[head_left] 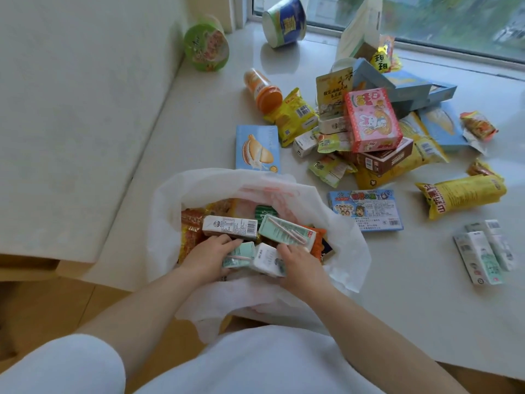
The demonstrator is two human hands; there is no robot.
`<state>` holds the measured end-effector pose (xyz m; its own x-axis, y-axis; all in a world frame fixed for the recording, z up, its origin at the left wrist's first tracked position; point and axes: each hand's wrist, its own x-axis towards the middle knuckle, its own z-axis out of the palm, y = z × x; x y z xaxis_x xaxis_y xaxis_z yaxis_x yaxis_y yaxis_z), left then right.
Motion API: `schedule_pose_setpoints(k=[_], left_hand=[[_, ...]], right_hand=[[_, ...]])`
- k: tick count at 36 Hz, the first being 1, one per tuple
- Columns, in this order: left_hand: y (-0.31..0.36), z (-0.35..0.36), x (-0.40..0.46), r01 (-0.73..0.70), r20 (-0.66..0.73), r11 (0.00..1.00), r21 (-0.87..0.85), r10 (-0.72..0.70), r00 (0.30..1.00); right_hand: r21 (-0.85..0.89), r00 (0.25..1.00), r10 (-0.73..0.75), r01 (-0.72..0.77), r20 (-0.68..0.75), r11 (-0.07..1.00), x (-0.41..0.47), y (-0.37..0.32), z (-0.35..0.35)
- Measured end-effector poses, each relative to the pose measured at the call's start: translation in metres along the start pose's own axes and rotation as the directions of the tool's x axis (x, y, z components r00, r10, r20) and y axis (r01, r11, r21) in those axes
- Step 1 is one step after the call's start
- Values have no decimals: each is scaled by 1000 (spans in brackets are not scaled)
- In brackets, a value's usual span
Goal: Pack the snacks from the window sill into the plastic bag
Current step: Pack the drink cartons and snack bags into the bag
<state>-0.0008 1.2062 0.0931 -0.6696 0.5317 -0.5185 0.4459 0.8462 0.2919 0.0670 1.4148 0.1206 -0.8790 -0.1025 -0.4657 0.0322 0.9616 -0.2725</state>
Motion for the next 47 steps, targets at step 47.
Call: schedule_pose_setpoints(k=[47], left_hand=[[29, -123, 199, 546, -89, 660, -516, -676, 732]], right_hand=[[-208, 929, 335, -300, 158, 931, 66, 181, -72]])
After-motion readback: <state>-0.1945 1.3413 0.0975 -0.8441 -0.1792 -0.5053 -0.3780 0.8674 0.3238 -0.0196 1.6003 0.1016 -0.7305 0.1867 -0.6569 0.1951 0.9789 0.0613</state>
